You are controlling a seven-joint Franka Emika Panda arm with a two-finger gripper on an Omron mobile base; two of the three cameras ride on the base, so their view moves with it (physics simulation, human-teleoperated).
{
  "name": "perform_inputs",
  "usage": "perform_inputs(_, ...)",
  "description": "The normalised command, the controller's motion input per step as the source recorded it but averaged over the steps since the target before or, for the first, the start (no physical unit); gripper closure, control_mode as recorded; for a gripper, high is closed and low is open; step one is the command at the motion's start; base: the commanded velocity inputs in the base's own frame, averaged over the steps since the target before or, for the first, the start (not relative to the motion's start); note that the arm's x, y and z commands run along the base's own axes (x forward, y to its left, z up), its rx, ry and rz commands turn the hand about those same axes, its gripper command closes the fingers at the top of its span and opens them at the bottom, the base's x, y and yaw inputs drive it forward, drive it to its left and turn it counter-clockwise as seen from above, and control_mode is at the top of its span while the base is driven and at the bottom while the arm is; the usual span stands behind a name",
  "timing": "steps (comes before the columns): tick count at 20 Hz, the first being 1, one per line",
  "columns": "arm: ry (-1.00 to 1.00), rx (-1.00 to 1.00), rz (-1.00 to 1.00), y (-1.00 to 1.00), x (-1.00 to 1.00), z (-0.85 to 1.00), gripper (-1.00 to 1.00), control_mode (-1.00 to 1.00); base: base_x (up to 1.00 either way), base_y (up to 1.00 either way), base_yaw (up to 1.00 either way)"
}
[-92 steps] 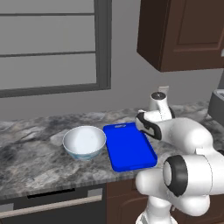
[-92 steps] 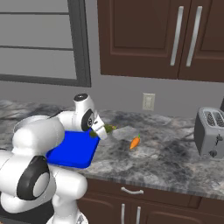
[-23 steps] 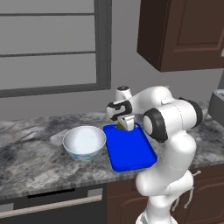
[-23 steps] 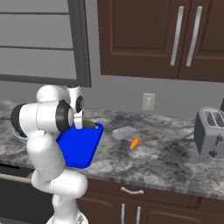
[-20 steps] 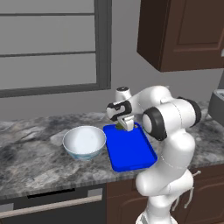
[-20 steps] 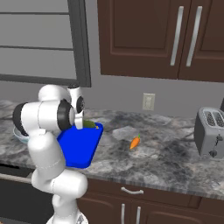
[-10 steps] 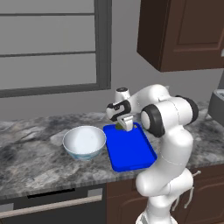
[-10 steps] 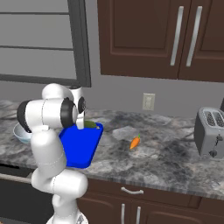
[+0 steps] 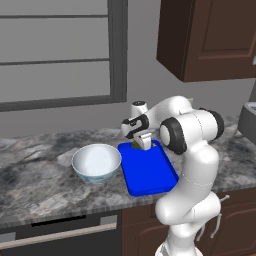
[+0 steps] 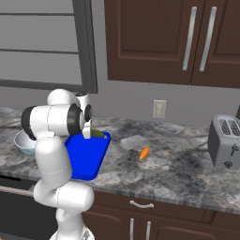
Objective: Place the two vegetables and bowl onto the tray for setting up a vegetable dip station.
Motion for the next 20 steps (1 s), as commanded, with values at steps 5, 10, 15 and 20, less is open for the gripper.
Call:
perform_inputs(5,0.00,0.00,0.00,0.00,0.00,-0.04,1.00,-1.00,0.00,0.00,0.00)
perform_inputs(10,0.01,0.00,0.00,0.00,0.00,-0.05,1.00,-1.00,0.00,0.00,0.00)
perform_inputs(15,0.01,0.00,0.00,0.00,0.00,-0.01,-1.00,-1.00,0.00,0.00,0.00)
perform_inputs(20,0.00,0.00,0.00,0.00,0.00,0.00,-1.00,-1.00,0.00,0.00,0.00)
